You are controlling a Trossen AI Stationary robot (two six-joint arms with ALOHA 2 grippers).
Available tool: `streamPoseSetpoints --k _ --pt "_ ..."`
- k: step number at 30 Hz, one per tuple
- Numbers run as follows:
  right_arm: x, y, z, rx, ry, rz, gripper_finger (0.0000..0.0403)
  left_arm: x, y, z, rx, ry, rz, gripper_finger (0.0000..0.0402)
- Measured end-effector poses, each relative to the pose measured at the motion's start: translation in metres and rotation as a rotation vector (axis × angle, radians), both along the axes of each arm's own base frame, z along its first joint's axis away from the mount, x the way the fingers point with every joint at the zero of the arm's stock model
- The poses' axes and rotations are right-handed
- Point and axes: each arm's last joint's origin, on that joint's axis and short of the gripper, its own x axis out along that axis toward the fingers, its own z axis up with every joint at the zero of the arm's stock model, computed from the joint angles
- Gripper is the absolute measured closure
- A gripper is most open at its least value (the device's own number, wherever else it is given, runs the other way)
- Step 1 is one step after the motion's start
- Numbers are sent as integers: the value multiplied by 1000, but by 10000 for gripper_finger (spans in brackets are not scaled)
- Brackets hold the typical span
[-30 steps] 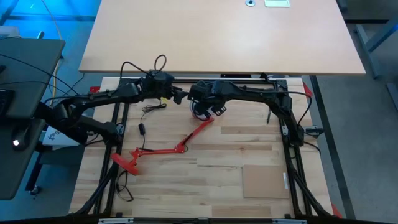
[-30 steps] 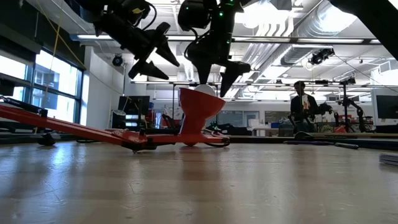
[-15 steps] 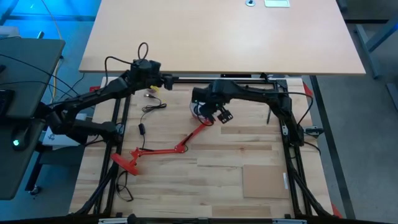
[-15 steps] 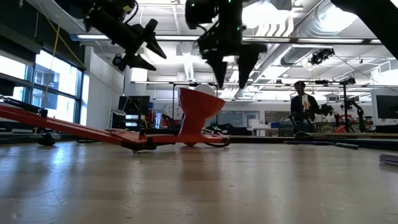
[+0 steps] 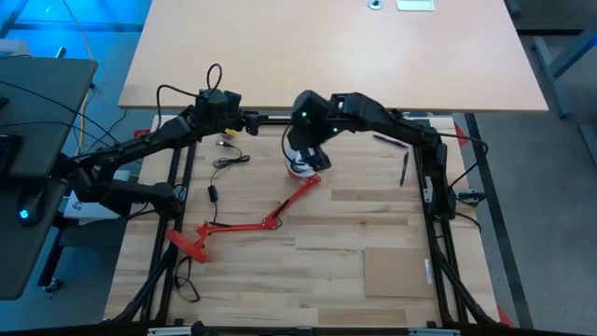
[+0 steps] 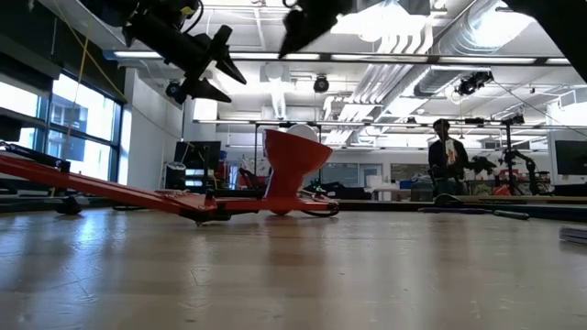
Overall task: Screw lightbulb
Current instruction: Remove the lightbulb from the desk lamp
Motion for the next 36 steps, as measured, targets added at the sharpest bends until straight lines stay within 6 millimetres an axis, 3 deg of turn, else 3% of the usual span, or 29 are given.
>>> streamPoseSetpoints --k 4,10,12,16,19,24,28,36 --pt "9 1 9 19 -132 -1 41 0 -1 0 -2 3 -15 140" --pt "11 6 9 325 -172 -522 41 -4 -2 2 8 11 -19 140" --pt "8 -2 4 413 -164 -802 41 -7 -3 4 23 22 -23 140" --pt "-7 -17 -12 691 -140 -1545 41 -14 -3 8 42 36 -14 140" --pt "-13 -20 -14 853 -158 -1891 41 -20 -4 11 50 29 -1 140" --pt "-16 -23 -15 902 -235 -2076 41 -26 -7 17 76 24 1 140" --pt "-13 -15 -15 1017 -212 -2184 41 -28 -9 20 127 47 -21 140" --pt "-9 0 -15 1014 -174 -2118 41 -30 -11 18 149 96 -49 140"
